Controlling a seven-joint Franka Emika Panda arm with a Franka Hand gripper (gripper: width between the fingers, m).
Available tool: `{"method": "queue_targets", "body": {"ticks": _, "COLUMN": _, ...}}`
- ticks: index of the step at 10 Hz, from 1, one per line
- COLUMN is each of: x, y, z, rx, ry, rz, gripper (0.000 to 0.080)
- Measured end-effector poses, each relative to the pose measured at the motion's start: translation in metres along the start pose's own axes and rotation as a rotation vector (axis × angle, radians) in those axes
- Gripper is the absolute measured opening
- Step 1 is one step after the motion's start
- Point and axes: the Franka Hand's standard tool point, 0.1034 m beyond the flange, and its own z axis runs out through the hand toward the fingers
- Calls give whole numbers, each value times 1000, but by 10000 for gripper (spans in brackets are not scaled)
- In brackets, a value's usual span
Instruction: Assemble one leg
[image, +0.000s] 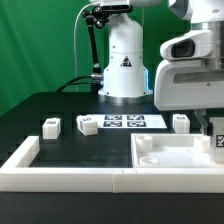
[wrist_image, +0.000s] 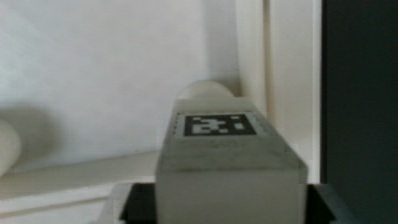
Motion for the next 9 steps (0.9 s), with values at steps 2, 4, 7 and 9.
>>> {"method": "queue_targets", "body": {"ticks": 2, "x": 0, "y": 0, "z": 1, "rx": 6, "ry": 6, "rz": 244, "gripper": 290}}
{"method": "queue_targets", "body": {"ticks": 4, "x": 0, "y": 1, "z": 1, "rx": 5, "ry": 17, "rz": 467, "gripper": 290}}
{"method": "queue_targets", "body": {"ticks": 7, "x": -2, "y": 1, "z": 1, "rx": -3, "ry": 29, "rz": 858, "gripper": 291}}
{"method": "queue_targets", "body": {"ticks": 9, "x": -1, "y": 2, "z": 2, "rx": 7, "ry": 22, "rz": 978, "gripper": 291}}
